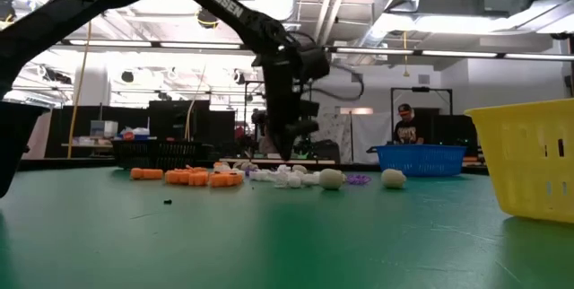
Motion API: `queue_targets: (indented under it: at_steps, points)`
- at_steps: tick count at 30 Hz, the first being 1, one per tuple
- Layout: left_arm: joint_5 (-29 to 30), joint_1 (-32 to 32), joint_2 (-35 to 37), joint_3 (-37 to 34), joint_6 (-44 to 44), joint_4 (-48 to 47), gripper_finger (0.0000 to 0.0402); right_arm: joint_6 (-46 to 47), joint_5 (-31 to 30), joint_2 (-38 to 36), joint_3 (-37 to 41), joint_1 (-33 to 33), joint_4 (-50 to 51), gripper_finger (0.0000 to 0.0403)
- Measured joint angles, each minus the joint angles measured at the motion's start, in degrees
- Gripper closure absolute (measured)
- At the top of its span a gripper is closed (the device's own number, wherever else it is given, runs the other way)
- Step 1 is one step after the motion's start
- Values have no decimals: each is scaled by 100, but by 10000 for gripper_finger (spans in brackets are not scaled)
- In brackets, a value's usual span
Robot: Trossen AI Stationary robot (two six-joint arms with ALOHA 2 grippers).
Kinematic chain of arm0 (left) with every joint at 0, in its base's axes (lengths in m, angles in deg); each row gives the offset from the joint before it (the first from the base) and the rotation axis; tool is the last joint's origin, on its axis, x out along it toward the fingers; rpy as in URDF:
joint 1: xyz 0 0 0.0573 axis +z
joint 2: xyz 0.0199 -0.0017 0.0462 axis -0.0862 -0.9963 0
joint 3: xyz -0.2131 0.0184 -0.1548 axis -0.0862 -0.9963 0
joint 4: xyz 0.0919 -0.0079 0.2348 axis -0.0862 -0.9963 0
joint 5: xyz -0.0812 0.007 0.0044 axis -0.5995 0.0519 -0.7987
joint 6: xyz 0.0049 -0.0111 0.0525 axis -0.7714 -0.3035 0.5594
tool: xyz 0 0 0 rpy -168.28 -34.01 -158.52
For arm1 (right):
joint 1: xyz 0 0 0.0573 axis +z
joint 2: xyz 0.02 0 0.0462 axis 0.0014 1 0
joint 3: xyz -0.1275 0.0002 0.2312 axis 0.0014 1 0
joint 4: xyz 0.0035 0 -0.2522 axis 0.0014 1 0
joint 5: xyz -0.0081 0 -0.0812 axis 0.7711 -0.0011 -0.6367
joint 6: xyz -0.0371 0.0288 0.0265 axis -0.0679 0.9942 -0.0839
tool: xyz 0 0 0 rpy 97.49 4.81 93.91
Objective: Sort Halloween decoration
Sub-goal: Put the purple spider toy into the top black basket
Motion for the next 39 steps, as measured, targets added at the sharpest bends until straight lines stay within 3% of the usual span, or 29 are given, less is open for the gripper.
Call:
queue_targets:
  at_steps: [5, 10, 17, 22, 25, 29, 34, 39]
  points:
    - [-209, 7, -144, 152, -118, -150, 401, 0, -3, 0, -2, 28, -25, 382]
    - [-1085, -15, -121, 360, -241, -204, 401, -2, -12, 0, -2, 61, -27, 382]
    - [-1168, -164, -124, 368, -698, -262, 401, -2, -16, 0, -2, 228, -106, 382]
    - [-2351, -104, -124, 367, -1240, -427, 401, -17, -18, 0, -2, 383, -302, 382]
    - [-2024, -37, -105, 491, -1401, -483, 401, -17, -20, 0, -2, 448, -300, 382]
    - [-3114, 304, -107, 613, -2362, -45, 401, -13, -103, 0, -2, 547, -302, 382]
    - [-2108, 521, -228, 592, -2223, -786, 401, -13, -276, 0, -2, 692, -302, 382]
    - [-2484, 538, -305, 596, -2104, -748, 401, -46, -276, 0, -2, 742, -296, 382]
